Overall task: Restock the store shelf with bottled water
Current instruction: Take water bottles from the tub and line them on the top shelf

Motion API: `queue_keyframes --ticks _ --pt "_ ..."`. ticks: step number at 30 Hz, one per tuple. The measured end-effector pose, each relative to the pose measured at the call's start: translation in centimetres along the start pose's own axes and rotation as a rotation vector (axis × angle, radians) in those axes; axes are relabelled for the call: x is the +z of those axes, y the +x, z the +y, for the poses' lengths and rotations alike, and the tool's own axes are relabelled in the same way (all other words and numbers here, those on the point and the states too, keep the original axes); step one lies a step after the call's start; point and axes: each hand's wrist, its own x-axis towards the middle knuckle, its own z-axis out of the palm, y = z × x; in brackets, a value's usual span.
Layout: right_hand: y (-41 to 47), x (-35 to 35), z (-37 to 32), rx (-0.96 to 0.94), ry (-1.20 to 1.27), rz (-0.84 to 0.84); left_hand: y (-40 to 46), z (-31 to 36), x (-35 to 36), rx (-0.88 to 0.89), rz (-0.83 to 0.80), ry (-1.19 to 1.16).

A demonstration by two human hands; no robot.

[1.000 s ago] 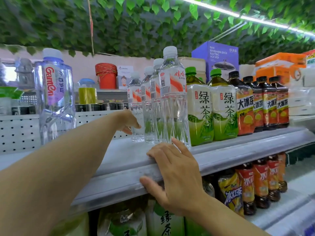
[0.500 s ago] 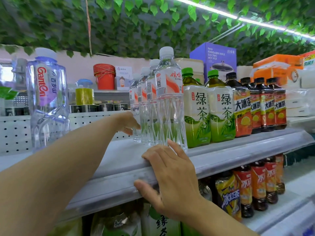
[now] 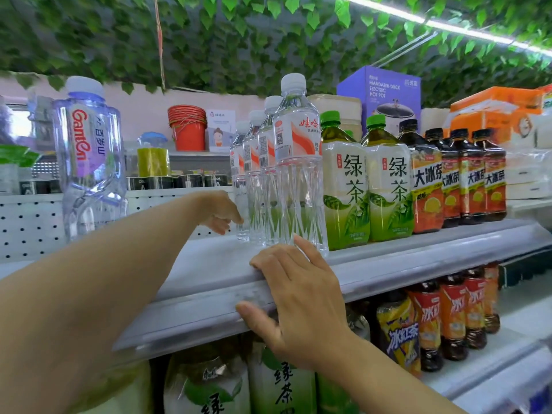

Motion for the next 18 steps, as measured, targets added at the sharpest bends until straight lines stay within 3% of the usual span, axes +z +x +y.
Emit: queue_keyframes --ticks 9,18 --pt "0.1 -0.3 -0.3 0.017 -0.01 -0.003 -4.3 0.6 0.4 0.001 -0.17 0.065" --pt "0.0 -0.4 -0.4 0.028 -0.001 -0.03 -4.0 0.6 0.9 -0.009 -0.09 0.044"
